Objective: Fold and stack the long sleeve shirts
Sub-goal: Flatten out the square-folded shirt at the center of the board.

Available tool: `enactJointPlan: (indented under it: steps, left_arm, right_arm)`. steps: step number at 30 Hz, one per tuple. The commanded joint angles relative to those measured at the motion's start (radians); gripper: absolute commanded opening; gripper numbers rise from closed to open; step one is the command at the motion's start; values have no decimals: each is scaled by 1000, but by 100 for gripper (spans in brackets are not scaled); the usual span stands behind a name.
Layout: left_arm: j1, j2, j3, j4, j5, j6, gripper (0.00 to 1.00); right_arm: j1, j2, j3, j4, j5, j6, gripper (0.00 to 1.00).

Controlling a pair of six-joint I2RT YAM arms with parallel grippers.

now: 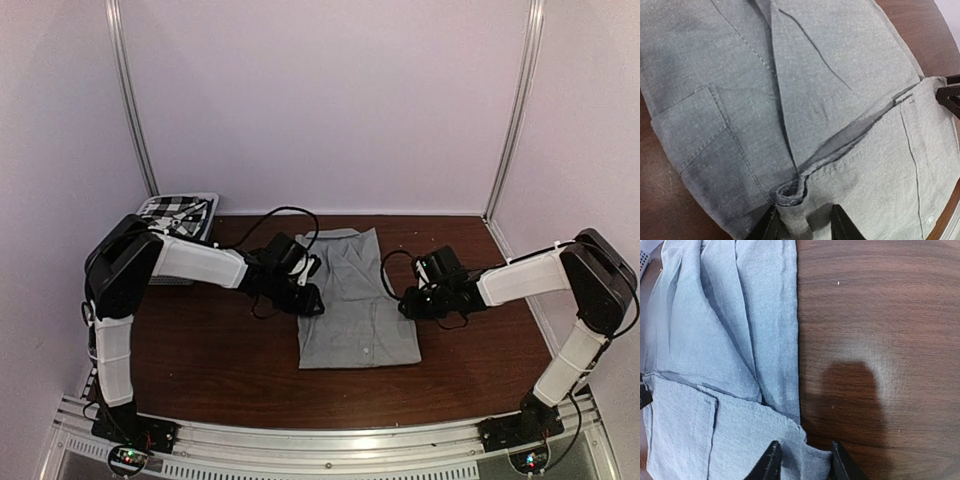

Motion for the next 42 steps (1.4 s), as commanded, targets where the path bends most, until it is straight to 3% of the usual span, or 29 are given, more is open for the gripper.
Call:
enactJointPlan:
  steps: [1, 5, 11, 20, 29, 31, 34, 38, 42]
  left_arm:
    - [-8, 14, 42, 33, 31, 19, 28]
    - [-12, 6, 51, 25, 40, 29, 14]
    - [-19, -69, 37, 20, 78, 58, 3]
    - [-70, -257, -72, -38, 279, 119, 0]
    - [-303, -472, -417, -40, 422, 64, 0]
    - [-334, -500, -491, -24, 417, 26, 3]
    - [-340, -546, -560, 2, 412, -15, 18]
    - [-341, -629, -561, -14, 367, -32, 51]
    - [-335, -665, -499, -55, 244, -38, 61]
  right_arm:
    - [-3, 1, 5, 22, 2, -11, 30]
    - [-2, -13, 11, 12, -5, -15, 17]
    - [8, -68, 9, -19, -17, -21, 0]
    - [143, -283, -54, -109, -52, -9, 0]
    - [477, -624, -327, -192, -78, 174, 0]
    - [542, -699, -395, -197, -74, 247, 0]
    - [598, -790, -445, -248, -38, 323, 11]
    - [616, -892, -423, -350, 30, 355, 38]
    - [615, -911, -357, -424, 133, 346, 53]
